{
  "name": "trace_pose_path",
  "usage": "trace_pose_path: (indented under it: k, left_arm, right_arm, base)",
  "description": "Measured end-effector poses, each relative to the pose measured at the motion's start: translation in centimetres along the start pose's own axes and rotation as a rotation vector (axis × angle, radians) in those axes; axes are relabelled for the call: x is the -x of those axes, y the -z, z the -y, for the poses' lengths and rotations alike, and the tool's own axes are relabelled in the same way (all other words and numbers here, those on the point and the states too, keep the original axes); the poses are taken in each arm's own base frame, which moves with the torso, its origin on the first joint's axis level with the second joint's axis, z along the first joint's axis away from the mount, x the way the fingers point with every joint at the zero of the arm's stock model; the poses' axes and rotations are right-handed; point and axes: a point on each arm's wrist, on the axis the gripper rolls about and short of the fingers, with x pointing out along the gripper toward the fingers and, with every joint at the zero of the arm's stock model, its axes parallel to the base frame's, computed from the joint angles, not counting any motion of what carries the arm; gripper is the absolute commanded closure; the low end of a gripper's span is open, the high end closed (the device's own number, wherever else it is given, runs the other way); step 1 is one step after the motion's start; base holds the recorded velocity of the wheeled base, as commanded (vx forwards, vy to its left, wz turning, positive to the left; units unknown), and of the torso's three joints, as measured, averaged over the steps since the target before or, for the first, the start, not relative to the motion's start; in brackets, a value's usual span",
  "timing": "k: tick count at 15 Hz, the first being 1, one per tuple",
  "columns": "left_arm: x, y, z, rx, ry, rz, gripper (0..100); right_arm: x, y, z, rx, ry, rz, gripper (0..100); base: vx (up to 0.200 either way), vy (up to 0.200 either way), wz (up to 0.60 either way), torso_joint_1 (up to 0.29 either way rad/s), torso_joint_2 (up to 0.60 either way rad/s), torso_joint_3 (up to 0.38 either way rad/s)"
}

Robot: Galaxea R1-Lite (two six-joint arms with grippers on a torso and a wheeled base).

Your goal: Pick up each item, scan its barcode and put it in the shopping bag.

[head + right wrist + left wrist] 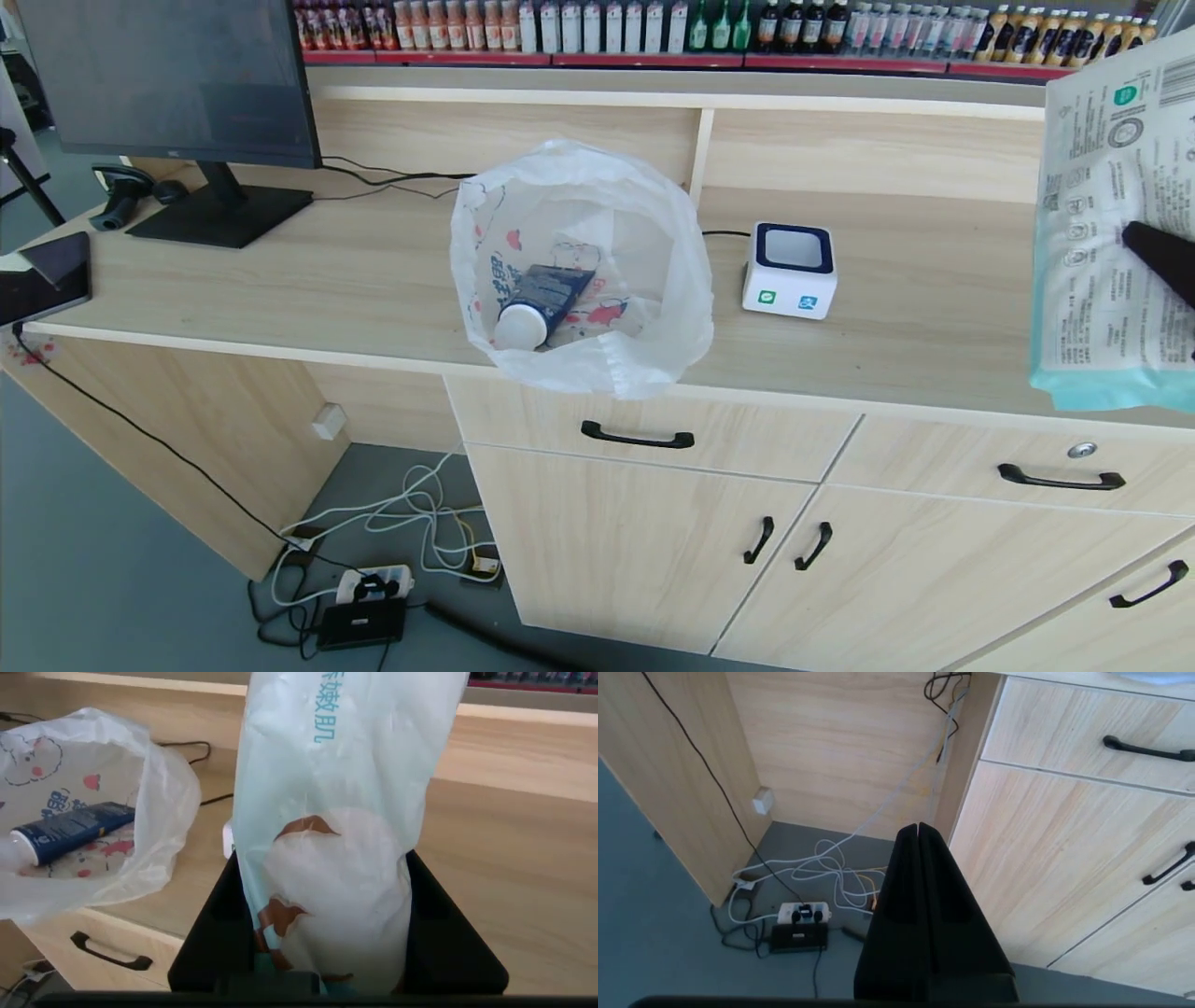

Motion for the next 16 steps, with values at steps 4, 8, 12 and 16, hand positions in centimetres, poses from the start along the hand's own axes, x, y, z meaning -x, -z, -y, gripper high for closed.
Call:
trace_pose_path:
  k: [4,8,12,16]
  left_arm:
    - [0.0,0.0,0.0,0.0,0.0,0.0,100]
    - [0.0,0.0,0.0,0.002,0.001,0.0,100]
    - [0.0,0.0,0.0,0.001,0.0,0.0,100]
    - [0.0,0.0,0.0,-0.001,0.0,0.0,100]
  right_arm:
    - [0.7,0.9,-0.1,-0.004,0.028,-0.033,100]
    - [1.0,0.8,-0.1,-0.002,0.034,-0.029,100]
    - [1.0,1.0,-0.1,0.002,0.035,-0.039,100]
    - [0.1,1.2,0.0,0.045,0.035,-0.054,100]
  base:
    - [0.0,0.15,0.0,-0.001,0.0,0.002]
    - [0.0,0.2,0.0,0.008,0.0,0.002]
    - [0.0,0.1,0.0,0.0,0.0,0.002]
    - [0.0,0.0,0.0,0.0,0.0,0.0]
